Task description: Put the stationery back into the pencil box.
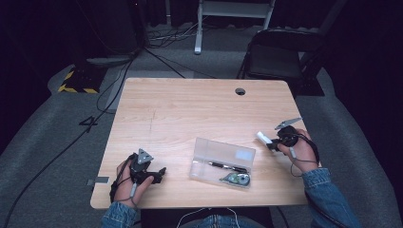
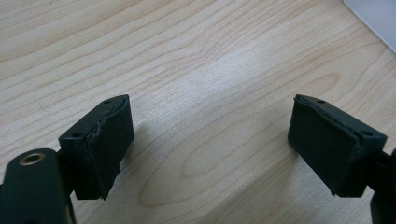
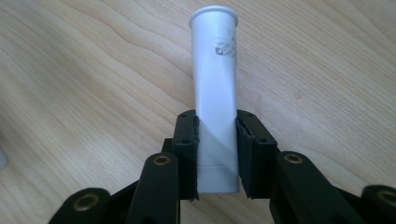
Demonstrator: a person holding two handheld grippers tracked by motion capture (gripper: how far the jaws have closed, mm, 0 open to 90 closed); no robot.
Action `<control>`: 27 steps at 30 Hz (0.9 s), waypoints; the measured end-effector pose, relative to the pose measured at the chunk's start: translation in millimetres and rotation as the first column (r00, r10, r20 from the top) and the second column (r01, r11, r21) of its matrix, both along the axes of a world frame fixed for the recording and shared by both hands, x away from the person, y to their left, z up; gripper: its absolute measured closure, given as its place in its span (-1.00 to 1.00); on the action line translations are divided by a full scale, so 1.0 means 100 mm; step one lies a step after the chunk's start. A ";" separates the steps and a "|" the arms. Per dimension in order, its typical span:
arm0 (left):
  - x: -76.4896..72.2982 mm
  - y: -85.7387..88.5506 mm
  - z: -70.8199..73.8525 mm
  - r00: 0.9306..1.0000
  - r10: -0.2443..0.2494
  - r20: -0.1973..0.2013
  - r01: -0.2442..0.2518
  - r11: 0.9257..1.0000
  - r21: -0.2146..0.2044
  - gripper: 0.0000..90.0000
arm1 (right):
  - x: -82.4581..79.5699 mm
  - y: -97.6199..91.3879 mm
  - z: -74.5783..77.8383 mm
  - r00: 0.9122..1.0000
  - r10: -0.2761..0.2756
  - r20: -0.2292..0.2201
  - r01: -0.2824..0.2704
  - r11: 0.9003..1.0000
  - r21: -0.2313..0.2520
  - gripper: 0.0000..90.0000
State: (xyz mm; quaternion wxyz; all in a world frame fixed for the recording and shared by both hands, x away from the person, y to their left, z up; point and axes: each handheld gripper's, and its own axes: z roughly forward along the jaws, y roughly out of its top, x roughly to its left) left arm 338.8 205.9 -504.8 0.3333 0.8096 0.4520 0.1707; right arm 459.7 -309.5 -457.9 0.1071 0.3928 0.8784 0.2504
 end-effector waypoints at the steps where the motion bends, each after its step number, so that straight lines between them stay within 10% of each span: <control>1: 0.00 0.00 0.00 1.000 0.001 0.002 -0.001 1.000 0.000 -0.67 | 0.00 0.00 0.01 1.000 0.005 0.005 -0.005 1.000 0.003 0.59; 27: 0.00 0.00 0.00 1.000 0.001 0.002 -0.001 1.000 0.000 -0.67 | -0.33 0.25 0.63 0.984 0.143 0.105 -0.153 0.983 0.097 0.59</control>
